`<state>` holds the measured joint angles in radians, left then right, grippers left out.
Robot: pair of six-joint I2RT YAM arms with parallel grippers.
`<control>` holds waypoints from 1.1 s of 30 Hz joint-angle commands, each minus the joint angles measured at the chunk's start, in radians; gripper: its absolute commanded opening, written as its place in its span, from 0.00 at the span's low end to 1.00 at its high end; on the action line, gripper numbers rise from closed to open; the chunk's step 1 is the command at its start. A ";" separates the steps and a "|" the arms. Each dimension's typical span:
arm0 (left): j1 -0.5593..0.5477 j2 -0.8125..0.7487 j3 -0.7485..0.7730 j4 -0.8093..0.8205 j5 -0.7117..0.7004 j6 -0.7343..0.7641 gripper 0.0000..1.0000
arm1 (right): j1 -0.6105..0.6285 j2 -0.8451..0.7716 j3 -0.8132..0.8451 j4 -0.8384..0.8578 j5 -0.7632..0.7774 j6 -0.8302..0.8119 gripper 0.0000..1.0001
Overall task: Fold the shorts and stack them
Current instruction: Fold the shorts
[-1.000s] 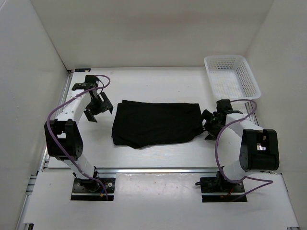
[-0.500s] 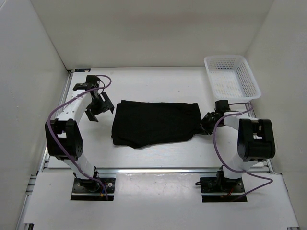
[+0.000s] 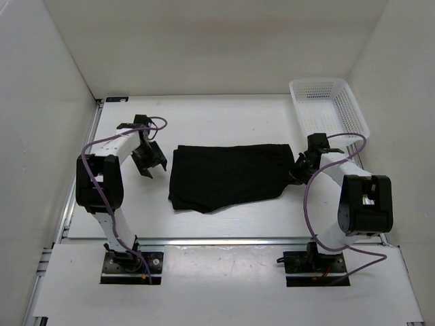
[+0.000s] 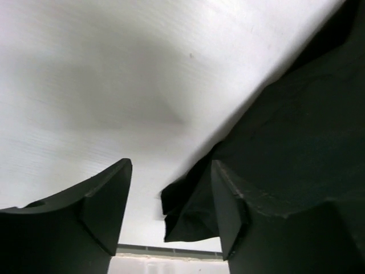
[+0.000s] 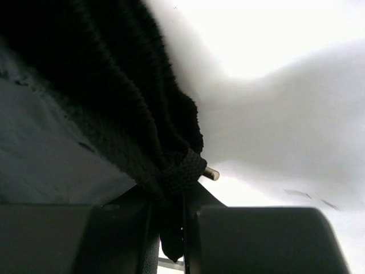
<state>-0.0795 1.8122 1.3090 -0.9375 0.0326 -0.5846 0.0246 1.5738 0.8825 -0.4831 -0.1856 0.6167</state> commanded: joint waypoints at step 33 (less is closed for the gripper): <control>-0.147 0.141 0.010 0.095 0.086 -0.040 0.11 | 1.038 0.440 1.132 -0.477 0.614 -0.357 0.00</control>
<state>-0.2264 1.9583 1.3178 -0.8665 0.1318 -0.6254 0.9707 1.9568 1.8652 -0.9340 0.3893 0.3603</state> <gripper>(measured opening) 0.111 0.170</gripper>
